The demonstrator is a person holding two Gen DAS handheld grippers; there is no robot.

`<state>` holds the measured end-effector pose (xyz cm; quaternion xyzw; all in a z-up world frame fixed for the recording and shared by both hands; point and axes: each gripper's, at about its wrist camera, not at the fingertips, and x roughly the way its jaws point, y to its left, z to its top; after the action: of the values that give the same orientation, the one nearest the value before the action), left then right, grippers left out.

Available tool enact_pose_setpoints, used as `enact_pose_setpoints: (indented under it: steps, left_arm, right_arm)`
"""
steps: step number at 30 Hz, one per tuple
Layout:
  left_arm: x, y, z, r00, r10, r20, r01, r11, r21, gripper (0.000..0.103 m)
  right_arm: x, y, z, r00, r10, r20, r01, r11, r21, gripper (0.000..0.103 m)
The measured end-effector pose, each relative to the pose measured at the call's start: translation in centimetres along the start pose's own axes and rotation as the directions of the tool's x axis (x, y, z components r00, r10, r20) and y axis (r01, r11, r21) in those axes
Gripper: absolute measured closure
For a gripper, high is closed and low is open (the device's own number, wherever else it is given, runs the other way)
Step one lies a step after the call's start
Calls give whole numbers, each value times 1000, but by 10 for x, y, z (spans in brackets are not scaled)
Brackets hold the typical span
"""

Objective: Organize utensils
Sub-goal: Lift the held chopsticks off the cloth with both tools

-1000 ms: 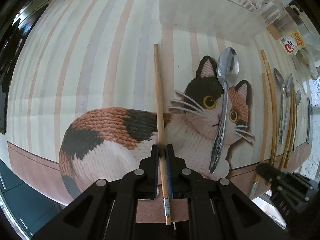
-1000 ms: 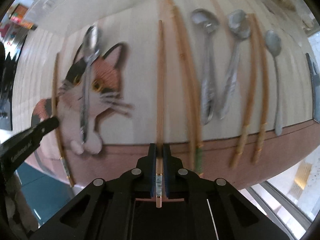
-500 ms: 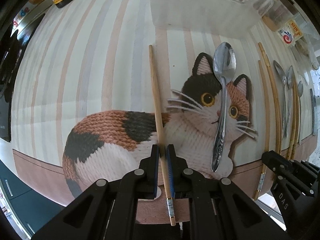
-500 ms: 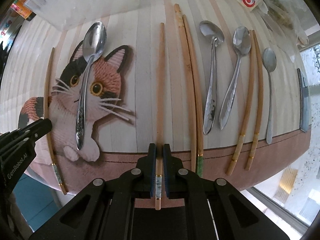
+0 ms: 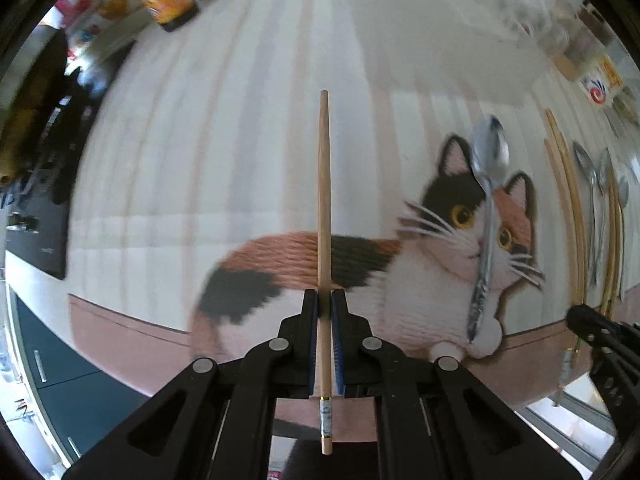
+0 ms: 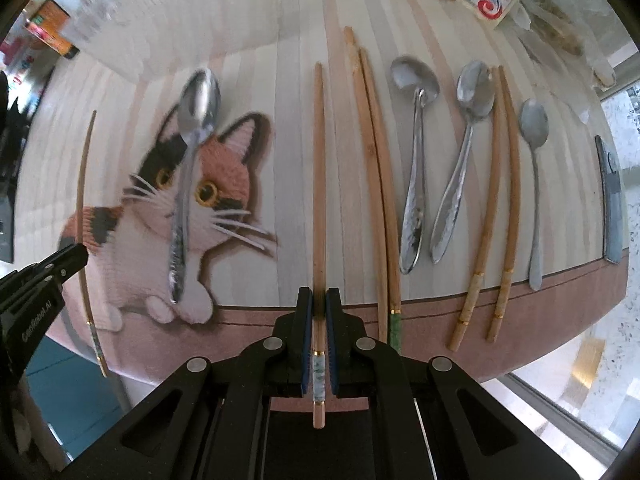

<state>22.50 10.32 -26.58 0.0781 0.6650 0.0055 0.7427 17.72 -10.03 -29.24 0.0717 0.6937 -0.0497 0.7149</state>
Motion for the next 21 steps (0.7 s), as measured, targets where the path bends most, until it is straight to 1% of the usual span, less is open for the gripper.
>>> enact_pose_setpoints:
  steps: [6,9,13,14,16,19,21]
  left_arm:
    - [-38,14,8,997,26,66,-24,999,-37,99]
    - [-60,19,14,995,20,98,-14,998,-57,99]
    - [-73,26,21,991,14,133,-7,998,-56,99]
    - [-70,26,21,991,14,135,-7,999,-52,99]
    - [-63,26,25,993,8,122,-1,999,-54,99]
    - [-39,22,24,998,-10,67,13,999,-49,99]
    - [-21,18,20,1000,-10,26,11,999,-47,99]
  right_arm:
    - [-38,-9,5,997,40,72,-40,999,0,97]
    - [-59,-17,10,992,59,114,-60,998,8,97]
    - [-81,-25,14,985,77,156,-79,997,8,97]
    - [-77,-21,16,986,76,147,-77,997,-5,97]
    - [-66,-21,19,989,87,122,-88,996,3,97]
    - [-35,-10,22,995,89,47,-88,996,-15,97]
    - [-17,-8,23,997,77,1,-77,997,-17,99]
